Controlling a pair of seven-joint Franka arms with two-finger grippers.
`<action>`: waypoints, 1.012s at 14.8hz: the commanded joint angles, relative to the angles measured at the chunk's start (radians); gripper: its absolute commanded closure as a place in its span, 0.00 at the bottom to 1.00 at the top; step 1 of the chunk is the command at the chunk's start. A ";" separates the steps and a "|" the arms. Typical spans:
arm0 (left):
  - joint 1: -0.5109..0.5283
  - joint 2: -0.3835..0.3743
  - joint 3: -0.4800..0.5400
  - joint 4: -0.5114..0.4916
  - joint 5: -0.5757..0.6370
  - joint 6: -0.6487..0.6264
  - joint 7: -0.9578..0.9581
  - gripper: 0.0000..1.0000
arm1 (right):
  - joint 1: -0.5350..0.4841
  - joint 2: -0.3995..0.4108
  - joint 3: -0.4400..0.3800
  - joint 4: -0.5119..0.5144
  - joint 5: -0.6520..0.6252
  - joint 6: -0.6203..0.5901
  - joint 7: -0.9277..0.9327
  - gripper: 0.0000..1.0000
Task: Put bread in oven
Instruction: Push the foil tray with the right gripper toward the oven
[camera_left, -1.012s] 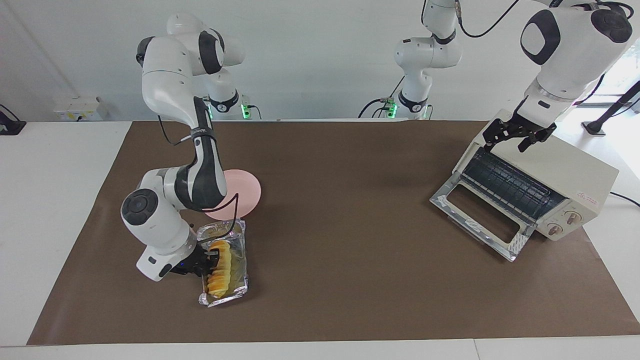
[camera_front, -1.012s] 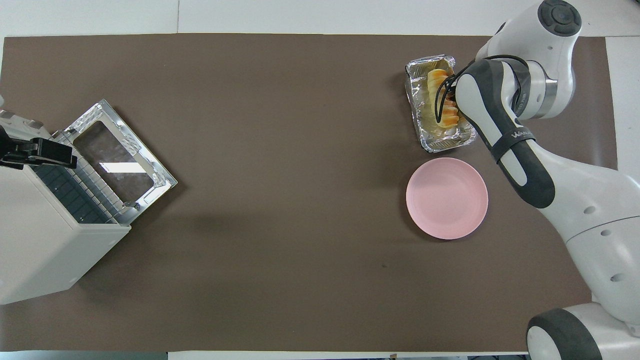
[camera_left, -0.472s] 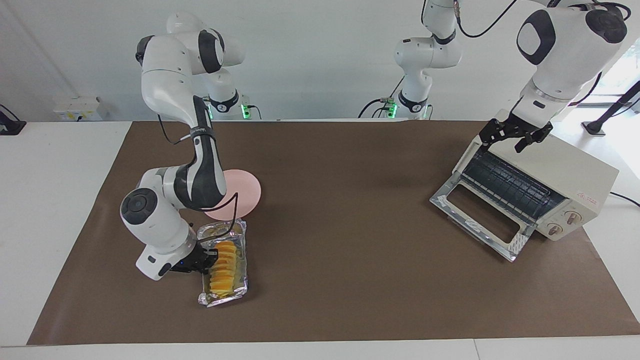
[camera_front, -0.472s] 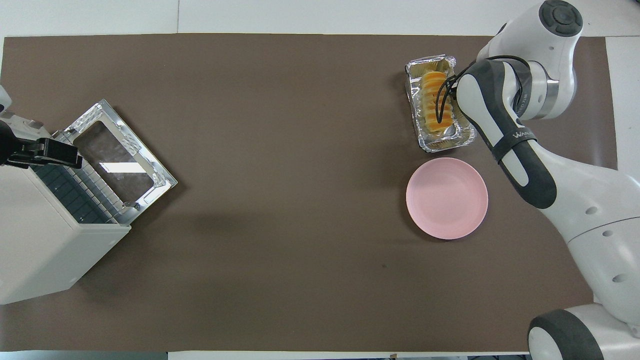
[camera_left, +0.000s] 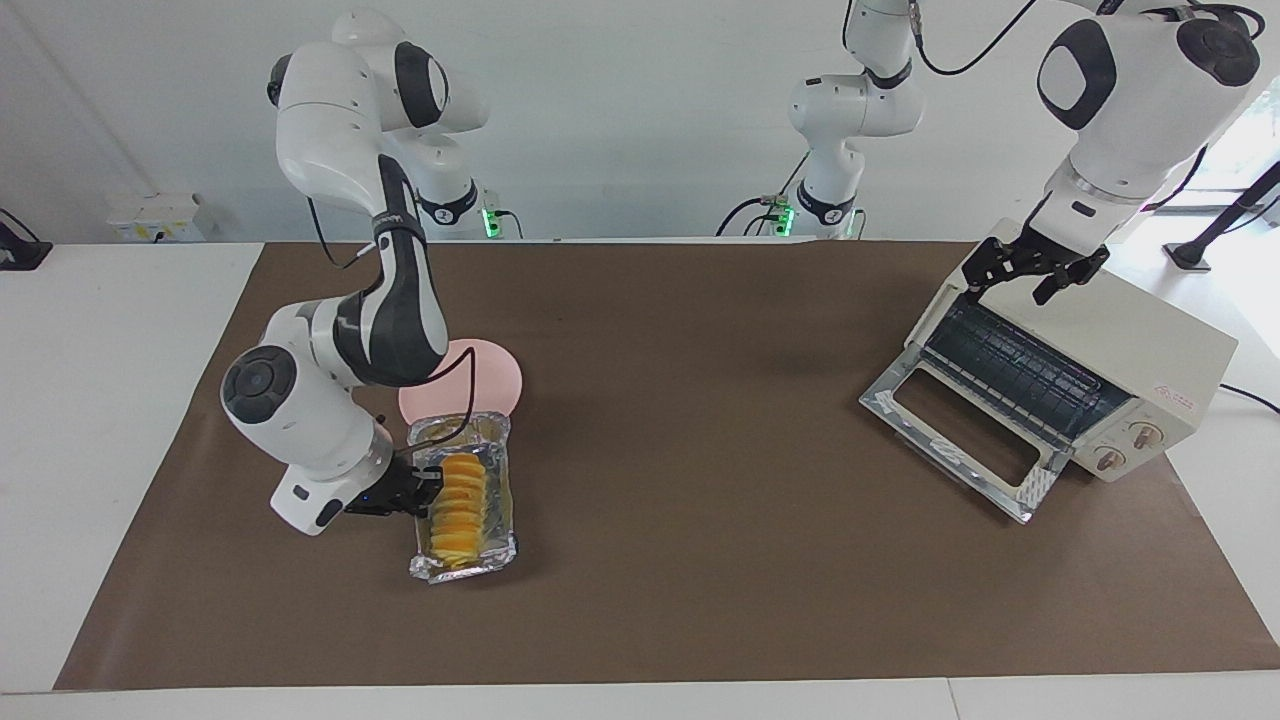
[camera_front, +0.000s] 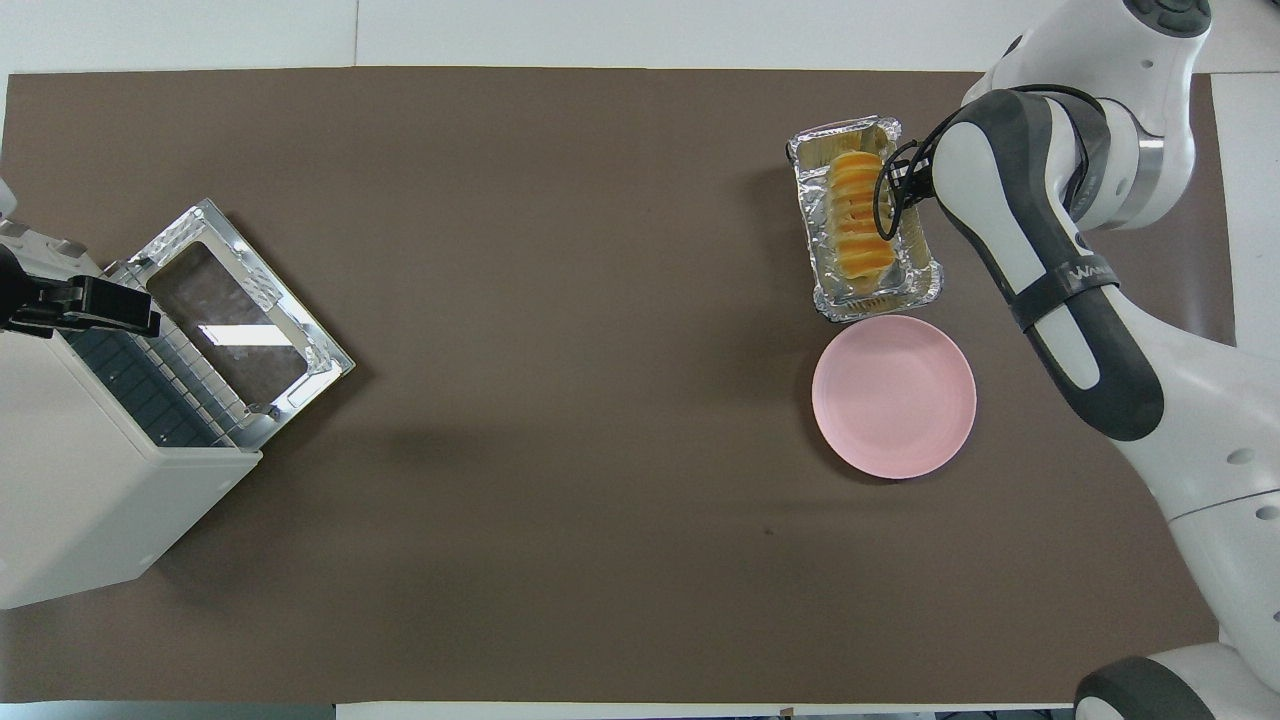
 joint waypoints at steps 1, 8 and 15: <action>-0.010 -0.024 0.003 -0.022 -0.006 0.011 0.000 0.00 | 0.066 -0.031 0.004 0.027 0.023 -0.064 0.133 1.00; 0.001 -0.022 0.004 -0.022 -0.005 0.019 0.004 0.00 | 0.351 -0.078 0.001 -0.033 0.008 0.021 0.450 1.00; 0.004 -0.021 0.007 -0.024 -0.003 0.045 0.004 0.00 | 0.480 -0.183 0.003 -0.392 0.008 0.365 0.544 1.00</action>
